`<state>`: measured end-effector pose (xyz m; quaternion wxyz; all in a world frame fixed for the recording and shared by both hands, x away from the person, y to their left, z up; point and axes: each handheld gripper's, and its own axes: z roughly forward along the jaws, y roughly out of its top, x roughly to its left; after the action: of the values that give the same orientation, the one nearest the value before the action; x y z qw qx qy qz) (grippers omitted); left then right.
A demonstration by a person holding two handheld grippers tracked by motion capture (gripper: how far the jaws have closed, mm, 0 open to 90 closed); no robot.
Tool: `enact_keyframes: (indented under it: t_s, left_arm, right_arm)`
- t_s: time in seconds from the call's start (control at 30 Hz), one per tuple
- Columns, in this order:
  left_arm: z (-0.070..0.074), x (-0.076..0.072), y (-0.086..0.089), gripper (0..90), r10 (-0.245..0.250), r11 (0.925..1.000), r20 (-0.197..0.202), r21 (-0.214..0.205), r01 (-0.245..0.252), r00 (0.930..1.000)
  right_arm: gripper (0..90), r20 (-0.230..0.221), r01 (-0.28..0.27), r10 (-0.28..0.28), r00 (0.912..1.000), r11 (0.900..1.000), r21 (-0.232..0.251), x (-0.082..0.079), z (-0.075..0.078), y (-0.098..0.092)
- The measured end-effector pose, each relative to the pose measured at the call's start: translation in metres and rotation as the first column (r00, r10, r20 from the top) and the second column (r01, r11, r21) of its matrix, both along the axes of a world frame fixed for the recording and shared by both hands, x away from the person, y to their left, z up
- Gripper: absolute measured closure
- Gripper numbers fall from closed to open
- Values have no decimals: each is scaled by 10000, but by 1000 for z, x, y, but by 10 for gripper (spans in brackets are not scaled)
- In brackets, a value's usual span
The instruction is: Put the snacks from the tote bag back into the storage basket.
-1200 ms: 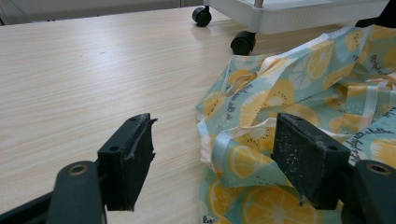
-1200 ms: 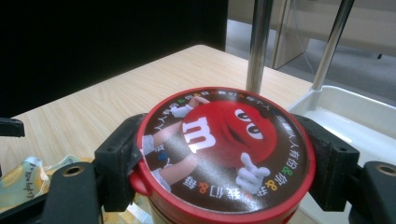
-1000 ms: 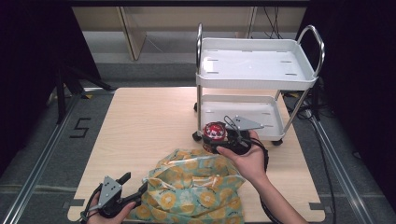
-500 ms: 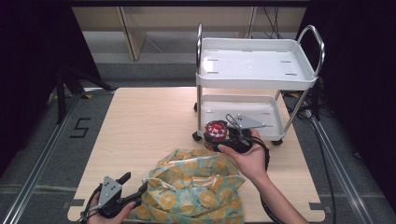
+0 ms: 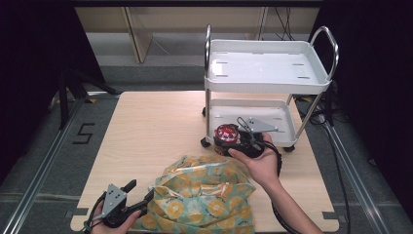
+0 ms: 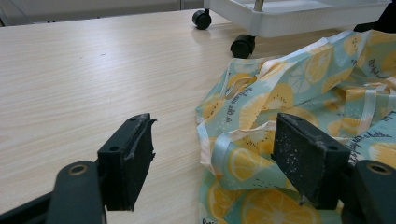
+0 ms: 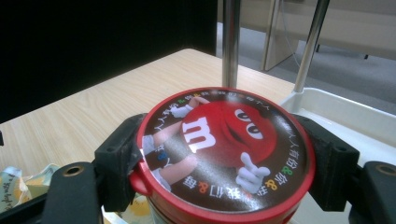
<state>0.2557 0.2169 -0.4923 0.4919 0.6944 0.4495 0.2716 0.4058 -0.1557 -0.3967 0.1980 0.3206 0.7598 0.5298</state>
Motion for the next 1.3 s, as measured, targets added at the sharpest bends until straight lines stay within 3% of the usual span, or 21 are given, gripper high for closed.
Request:
enact_keyframes:
  t_s: [0.07, 0.1, 0.3, 0.33, 0.53, 0.73, 0.77, 0.87, 0.9, 0.97, 1.0, 1.03, 1.07, 1.17, 1.2, 1.23, 1.3]
  left_arm:
    - [0, -1, -1, 282, 73, 9999, -3, -109, -73, 10000]
    - [0, -1, -1, 281, 6, 9998, 53, -173, -5, 10000]
    - [0, 0, -1, 280, -90, 9998, 76, -176, 91, 9999]
    - [0, 0, -1, 280, -63, 9998, 54, -170, 64, 10000]
    - [0, 0, -1, 280, -54, 9998, 30, -194, 55, 10000]
    - [-1, 0, -1, 280, -2, 9996, 5, -294, 2, 10000]
    - [-1, 0, -1, 280, 28, 9995, 0, -300, -28, 10000]
    - [0, 0, 0, 280, 12, 9993, 140, -374, -7, 9999]
    - [0, 0, 0, 280, 43, 9993, 115, -373, -38, 9999]
    - [0, 0, 0, 280, 5, 9990, 155, -441, 1, 9999]
    - [-1, 1, 0, 281, -22, 9990, 124, -444, 28, 9999]
    - [-1, 1, 0, 280, 40, 9988, 39, -483, -38, 10000]
    - [-2, 1, 1, 281, 8, 9988, 23, -491, -7, 10000]
    - [-2, 1, 1, 283, 92, 9986, -76, -513, -95, 9999]
    - [-2, 1, 1, 283, 91, 9986, -123, -514, -97, 9999]
    - [-3, 2, 0, 283, 28, 9982, -62, -600, -32, 10000]
    - [-3, 2, 0, 283, 31, 9983, -90, -584, -37, 10000]
  right_arm:
    - [265, -104, -9, 9, 9999, 10000, 83, 0, 0, 0]
    - [266, 64, 83, -83, 9999, 10000, -24, 1, 0, -1]
    - [265, -85, 200, -200, 9998, 9998, 38, 3, -2, 0]
    - [265, 96, 124, -123, 9999, 9999, -72, 5, -2, -1]
    - [265, 58, 301, -301, 9995, 9995, 77, 6, 2, 1]
    - [265, -23, 134, -133, 9999, 9996, 229, 8, 3, 1]
    - [265, 169, 0, -2, 9999, 9999, 102, 10, 3, 1]
    - [265, 165, 183, -183, 9997, 9998, -11, 11, 3, 0]
    - [265, -53, 130, -129, 9999, 9997, 183, 11, 3, 1]
    - [266, 91, 15, -17, 10000, 9998, 205, 13, 3, 1]
    - [266, 17, 163, -164, 9999, 9995, 283, 13, 4, 2]
    - [265, 202, 294, -295, 9994, 9996, 58, 13, 5, 0]
    - [266, 19, 214, -214, 9998, 9996, 198, 13, 5, 1]
    - [266, 250, 306, -308, 9992, 9995, 86, 14, 6, 1]
    - [265, 43, 183, -184, 9998, 9995, 263, 14, 6, 2]
    - [265, 244, 294, -298, 9993, 9994, 161, 14, 7, 2]
    - [266, 224, 160, -164, 9996, 9997, 176, 14, 8, 3]
